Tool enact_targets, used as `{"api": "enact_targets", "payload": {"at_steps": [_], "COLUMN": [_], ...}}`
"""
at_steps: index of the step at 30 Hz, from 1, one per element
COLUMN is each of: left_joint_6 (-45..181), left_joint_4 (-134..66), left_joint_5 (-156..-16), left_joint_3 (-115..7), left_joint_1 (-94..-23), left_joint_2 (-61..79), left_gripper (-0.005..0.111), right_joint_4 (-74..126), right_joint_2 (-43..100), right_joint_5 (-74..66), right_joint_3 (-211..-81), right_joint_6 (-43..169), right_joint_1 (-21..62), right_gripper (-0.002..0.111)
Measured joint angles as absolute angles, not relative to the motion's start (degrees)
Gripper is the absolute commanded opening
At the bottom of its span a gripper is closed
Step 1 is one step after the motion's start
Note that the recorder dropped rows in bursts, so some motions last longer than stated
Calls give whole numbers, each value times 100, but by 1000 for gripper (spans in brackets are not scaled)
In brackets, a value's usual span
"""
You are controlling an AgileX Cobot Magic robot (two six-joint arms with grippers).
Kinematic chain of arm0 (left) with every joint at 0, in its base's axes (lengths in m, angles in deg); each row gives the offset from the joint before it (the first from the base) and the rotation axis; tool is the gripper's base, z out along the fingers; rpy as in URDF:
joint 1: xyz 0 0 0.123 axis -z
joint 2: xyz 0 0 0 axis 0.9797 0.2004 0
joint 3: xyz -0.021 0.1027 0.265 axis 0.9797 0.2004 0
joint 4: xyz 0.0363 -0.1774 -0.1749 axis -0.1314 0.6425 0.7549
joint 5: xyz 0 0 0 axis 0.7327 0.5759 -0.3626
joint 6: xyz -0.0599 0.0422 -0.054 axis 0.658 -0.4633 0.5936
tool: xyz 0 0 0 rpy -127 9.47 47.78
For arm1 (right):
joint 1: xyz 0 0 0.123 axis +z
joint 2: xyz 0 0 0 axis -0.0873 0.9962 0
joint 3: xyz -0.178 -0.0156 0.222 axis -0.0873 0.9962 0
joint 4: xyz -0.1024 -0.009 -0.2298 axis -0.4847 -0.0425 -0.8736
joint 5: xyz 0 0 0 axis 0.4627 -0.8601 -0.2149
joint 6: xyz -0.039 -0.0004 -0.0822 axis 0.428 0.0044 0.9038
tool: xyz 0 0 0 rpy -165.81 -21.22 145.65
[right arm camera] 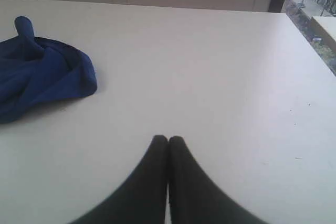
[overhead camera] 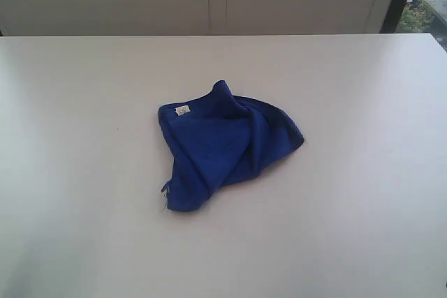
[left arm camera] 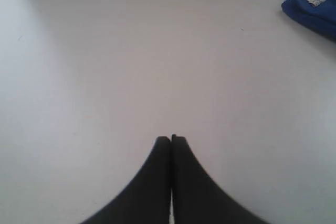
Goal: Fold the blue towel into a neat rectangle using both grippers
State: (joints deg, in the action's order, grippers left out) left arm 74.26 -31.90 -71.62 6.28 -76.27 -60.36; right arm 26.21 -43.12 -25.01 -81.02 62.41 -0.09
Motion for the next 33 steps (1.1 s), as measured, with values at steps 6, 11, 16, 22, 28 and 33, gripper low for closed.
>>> {"api": "enact_targets", "payload": {"at_steps": [6,11,16,22,28,33], "left_joint_6": [7426,7426,7426,7426,7426,7426], "left_joint_4": [-3190,-3190,-3190,-3190,-3190,-3190], "left_joint_5": [-7162,-7174,-7174,-7174,-7174,-7174], "left_joint_3": [628,628,628,628,628,628], "left_joint_1": [-7627,-7627,-7627,-7627,-7627,-7627], "left_joint_2": [-6036,-6036,-6036,-6036,-6036,-6036], "left_gripper": [0,0,0,0,0,0], "right_joint_4": [2621,2621,2621,2621,2621,2621], "right_joint_2": [-4312,-4312,-4312,-4312,-4312,-4312], "right_joint_5": [-2501,-2501,-2182,-706,293,476], "right_joint_3": [-8102,-8102,-8102,-8102,-8102,-8102], "right_joint_6": [6241,6241,6241,6241,6241,6241], "right_joint_1": [-9,-9,-9,-9,-9,-9], "right_gripper": [0,0,0,0,0,0]}}
